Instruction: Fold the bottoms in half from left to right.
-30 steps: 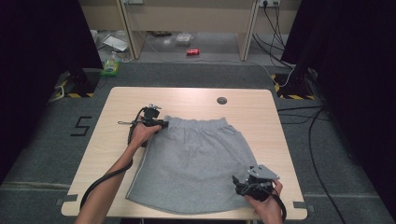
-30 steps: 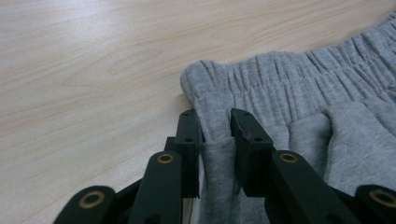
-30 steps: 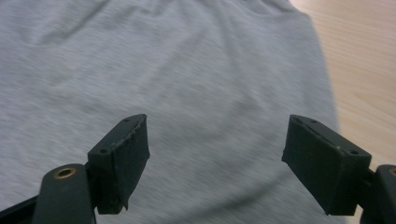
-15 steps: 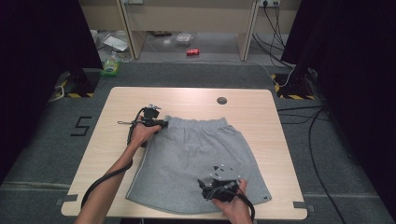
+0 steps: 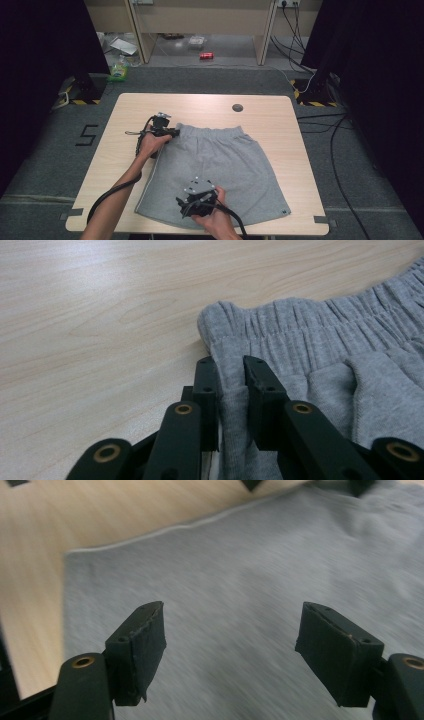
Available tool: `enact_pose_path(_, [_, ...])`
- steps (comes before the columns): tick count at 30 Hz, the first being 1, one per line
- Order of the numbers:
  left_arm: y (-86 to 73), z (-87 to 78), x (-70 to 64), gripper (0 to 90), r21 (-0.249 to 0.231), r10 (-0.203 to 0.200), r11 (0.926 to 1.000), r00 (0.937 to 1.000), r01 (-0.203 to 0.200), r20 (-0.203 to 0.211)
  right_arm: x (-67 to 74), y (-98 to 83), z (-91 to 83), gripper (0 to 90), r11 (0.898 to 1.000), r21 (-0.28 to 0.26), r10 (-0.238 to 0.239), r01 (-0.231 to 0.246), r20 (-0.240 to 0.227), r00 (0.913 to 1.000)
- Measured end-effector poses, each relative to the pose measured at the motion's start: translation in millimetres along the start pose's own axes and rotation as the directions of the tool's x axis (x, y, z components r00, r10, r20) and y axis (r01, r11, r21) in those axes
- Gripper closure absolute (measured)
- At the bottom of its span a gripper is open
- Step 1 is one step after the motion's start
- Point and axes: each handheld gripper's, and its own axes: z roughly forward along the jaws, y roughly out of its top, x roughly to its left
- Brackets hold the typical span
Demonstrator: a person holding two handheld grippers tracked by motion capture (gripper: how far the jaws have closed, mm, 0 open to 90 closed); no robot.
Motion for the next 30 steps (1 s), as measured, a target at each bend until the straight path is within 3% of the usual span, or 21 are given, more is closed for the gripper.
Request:
enact_pose_path(8, [-1.1,0.0,0.3,76.6,-0.008,-0.002,1.0000,1.0000,0.002,0.003,33.5,18.3,32.4,28.1,0.998,0.019,-0.052,0.053,-0.076,0.9958])
enact_pose_path(17, [0.2,0.0,0.2,76.6,0.002,0.004,1.0000,1.0000,-0.004,0.003,62.0,28.3,55.0,31.4,0.995,0.030,-0.093,0.098,-0.143,0.9853])
enact_pose_path(30, [1.7,-4.7,4.9,76.7,0.039,0.022,0.9990,0.9997,-0.022,-0.011,88.0,33.0,78.5,41.2,0.988,0.062,-0.129,0.143,-0.198,0.9717])
